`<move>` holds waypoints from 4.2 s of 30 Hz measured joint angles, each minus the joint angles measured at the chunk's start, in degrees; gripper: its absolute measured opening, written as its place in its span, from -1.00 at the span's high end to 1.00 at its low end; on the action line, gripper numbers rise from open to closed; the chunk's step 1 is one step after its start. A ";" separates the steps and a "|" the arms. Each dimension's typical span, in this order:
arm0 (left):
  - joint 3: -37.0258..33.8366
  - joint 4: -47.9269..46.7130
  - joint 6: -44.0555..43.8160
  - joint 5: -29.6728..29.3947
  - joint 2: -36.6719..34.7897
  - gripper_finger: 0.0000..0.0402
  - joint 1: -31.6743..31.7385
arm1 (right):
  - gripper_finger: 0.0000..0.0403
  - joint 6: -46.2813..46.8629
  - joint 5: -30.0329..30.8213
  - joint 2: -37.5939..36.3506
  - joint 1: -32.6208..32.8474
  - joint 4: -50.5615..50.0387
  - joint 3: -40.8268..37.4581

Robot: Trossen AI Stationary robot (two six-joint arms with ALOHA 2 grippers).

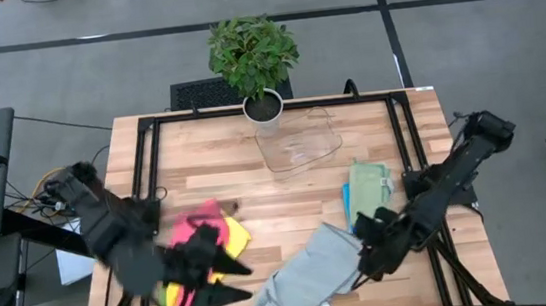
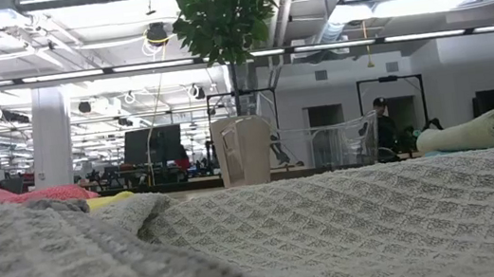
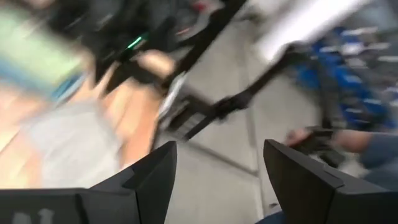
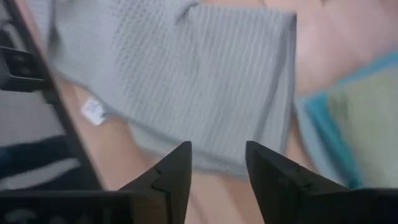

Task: Fold microfiber towels
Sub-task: Fold the gray microfiber cloth

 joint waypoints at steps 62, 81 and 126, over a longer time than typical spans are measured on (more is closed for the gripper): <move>-14.20 4.45 -11.22 21.85 7.63 -0.16 21.35 | 0.29 14.61 -11.17 17.00 -1.76 8.97 -5.07; -14.17 4.49 -10.04 19.42 7.63 -0.16 22.15 | 0.96 17.17 -14.34 11.47 -0.09 4.78 -4.18; -14.09 32.32 4.42 36.72 33.15 -0.16 39.06 | 0.26 23.25 -13.61 15.26 5.82 -5.66 -8.39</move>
